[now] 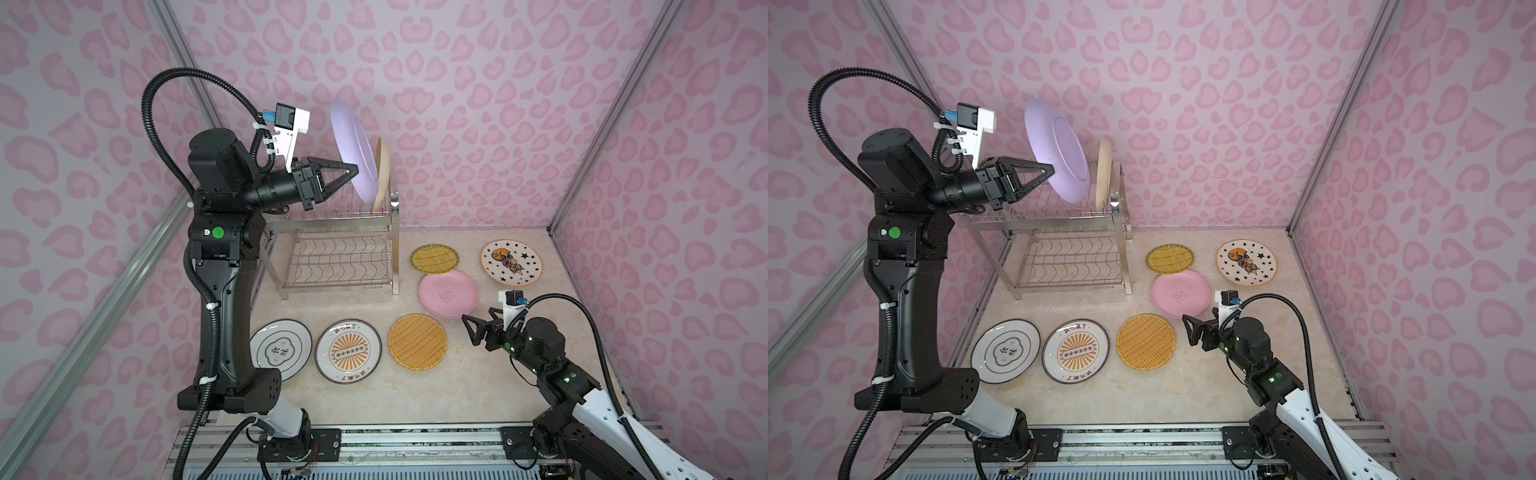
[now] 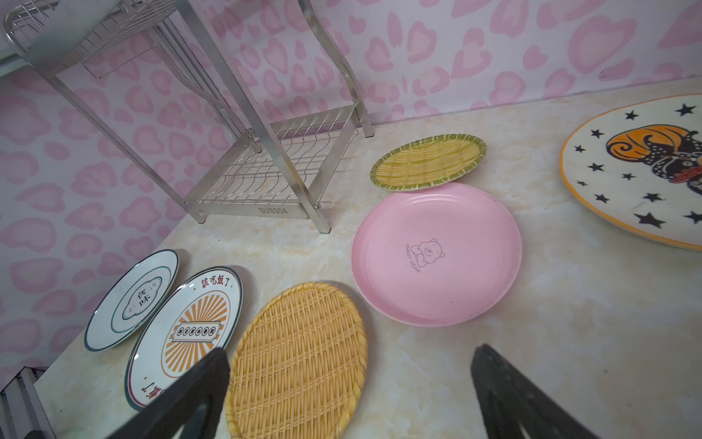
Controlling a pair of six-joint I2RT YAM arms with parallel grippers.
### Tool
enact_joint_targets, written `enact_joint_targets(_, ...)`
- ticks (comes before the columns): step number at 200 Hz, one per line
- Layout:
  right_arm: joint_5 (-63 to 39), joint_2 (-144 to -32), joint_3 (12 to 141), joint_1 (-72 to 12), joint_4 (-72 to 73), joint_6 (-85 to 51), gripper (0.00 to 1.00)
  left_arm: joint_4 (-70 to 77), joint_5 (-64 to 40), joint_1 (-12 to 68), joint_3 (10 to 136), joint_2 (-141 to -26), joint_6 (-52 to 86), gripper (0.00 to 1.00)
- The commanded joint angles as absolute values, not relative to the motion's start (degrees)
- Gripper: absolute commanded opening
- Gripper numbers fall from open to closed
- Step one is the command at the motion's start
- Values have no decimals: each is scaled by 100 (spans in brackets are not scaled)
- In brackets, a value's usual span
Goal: Load plates into a dish rack
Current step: Place the plate on the dish rack.
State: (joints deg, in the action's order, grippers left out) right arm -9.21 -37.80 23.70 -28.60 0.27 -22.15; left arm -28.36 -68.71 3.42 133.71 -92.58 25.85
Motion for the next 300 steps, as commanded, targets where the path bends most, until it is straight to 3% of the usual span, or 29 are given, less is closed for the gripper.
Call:
enact_joint_targets(1,-913,-3612,2478,-2857,-645,-2097,100,-2082,-7753,148,13462,-9496,2461,4)
enact_joint_targets(87,-826,-3516,2206,-2859,-924,-2382,100,-1505,-8587,-608,13330,-10206,2367,6)
enact_joint_targets(223,-839,-4543,2412,-3030,-285,-2524,100,2768,-9109,-829,13359,-11531,5982,3)
enact_joint_targets(300,-614,-4986,2494,-3358,-4,-2574,100,3592,-9180,-881,12902,-11702,6642,3)
